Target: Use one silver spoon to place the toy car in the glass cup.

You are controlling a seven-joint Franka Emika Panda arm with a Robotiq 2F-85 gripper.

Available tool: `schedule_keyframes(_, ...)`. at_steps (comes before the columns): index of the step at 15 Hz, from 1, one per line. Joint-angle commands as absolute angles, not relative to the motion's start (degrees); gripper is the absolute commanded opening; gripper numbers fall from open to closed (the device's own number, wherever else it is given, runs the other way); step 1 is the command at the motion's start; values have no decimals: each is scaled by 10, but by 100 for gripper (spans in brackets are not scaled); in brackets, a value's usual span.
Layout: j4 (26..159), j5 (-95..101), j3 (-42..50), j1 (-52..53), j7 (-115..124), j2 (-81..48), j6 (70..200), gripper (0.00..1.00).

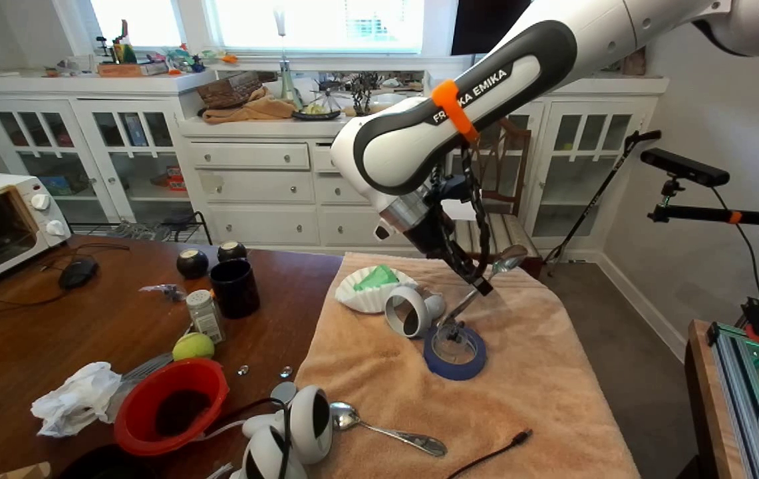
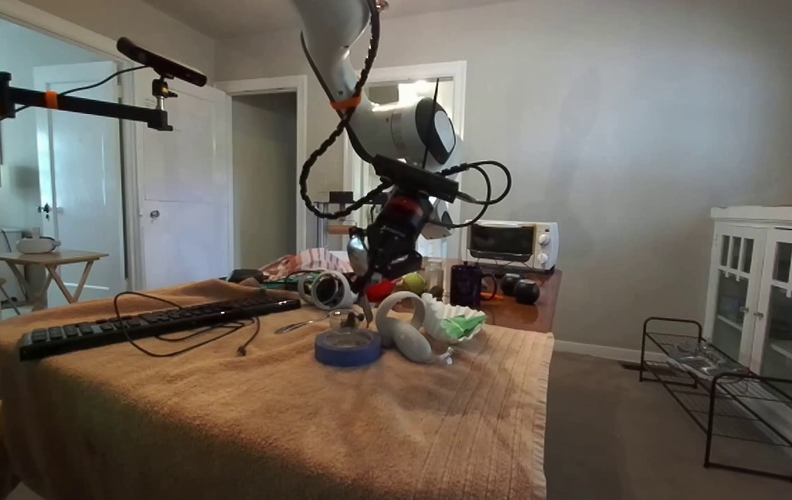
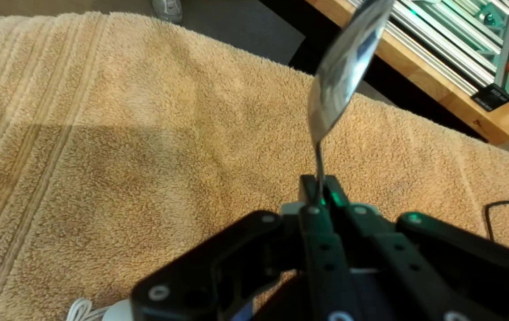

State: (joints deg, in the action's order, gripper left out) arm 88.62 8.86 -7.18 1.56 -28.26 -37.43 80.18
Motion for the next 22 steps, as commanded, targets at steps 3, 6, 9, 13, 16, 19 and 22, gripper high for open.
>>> schedule_keyframes(3, 902, 80, -78, 11, -285, -350, 813, 1)
schedule_keyframes(6, 904, 81, -77, 11, -283, -345, 807, 1)
schedule_keyframes(9, 908, 85, -77, 14, -286, -345, 794, 1)
schedule_keyframes(13, 912, 88, -76, 15, -285, -348, 775, 1)
schedule_keyframes(16, 918, 90, -74, 15, -281, -345, 765, 1)
schedule_keyframes(19, 919, 91, -72, 14, -276, -341, 752, 1)
schedule_keyframes(22, 918, 93, -69, 15, -270, -336, 740, 1)
